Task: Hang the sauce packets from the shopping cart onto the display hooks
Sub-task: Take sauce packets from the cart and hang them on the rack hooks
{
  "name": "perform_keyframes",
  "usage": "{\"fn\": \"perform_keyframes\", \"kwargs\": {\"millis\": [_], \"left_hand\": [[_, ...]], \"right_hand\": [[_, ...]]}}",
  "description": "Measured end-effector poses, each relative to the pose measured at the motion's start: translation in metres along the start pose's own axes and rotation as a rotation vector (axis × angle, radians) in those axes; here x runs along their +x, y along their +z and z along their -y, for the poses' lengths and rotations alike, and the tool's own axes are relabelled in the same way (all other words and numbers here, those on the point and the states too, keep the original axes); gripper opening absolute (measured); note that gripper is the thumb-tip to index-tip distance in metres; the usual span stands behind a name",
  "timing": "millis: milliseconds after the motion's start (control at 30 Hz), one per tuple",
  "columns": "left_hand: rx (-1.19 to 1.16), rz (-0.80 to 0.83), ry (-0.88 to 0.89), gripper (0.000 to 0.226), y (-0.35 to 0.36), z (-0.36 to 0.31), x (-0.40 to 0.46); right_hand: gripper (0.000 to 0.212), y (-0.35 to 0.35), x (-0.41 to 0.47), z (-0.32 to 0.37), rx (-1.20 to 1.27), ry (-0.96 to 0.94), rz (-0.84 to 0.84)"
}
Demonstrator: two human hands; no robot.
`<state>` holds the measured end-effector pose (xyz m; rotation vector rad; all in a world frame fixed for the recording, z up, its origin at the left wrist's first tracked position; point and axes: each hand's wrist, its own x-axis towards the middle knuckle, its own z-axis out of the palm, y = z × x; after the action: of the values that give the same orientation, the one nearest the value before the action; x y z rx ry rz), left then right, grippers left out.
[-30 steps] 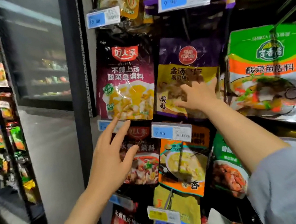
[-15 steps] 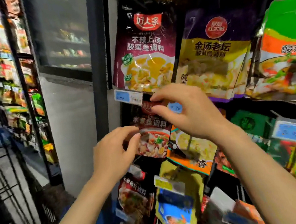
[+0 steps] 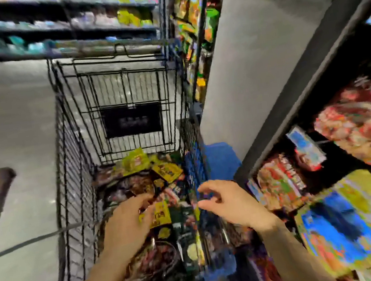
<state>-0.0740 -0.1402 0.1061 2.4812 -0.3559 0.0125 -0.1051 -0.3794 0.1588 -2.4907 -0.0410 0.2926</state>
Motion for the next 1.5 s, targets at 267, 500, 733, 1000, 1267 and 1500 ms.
{"fn": "perform_keyframes", "kwargs": {"millis": [267, 500, 733, 1000, 1267, 1500], "left_hand": [[0.005, -0.181, -0.224, 0.044, -0.008, 0.090, -0.057], [-0.414, -0.489, -0.415, 0.083, -0.029, 0.115, 0.008], [0.010, -0.203, -0.466, 0.080, -0.033, 0.184, 0.123], [0.237, -0.115, -0.308, 0.087, -0.021, 0.208, 0.150], [0.346, -0.116, -0.263, 0.074, -0.015, 0.213, 0.146], [0.373, -0.153, -0.256, 0.074, -0.013, 0.209, 0.148]], "right_hand": [[0.064, 0.100, 0.056, 0.002, -0.011, 0.130, 0.551], [0.062, 0.137, 0.102, -0.005, 0.006, 0.247, 0.603], [0.060, 0.163, 0.174, -0.006, 0.109, 0.338, 0.547], [0.065, 0.203, 0.272, -0.015, 0.121, 0.421, 0.392], [0.063, 0.234, 0.397, -0.053, -0.072, 0.419, 0.178], [0.063, 0.278, 0.451, -0.070, -0.616, 0.124, 0.284]]}}
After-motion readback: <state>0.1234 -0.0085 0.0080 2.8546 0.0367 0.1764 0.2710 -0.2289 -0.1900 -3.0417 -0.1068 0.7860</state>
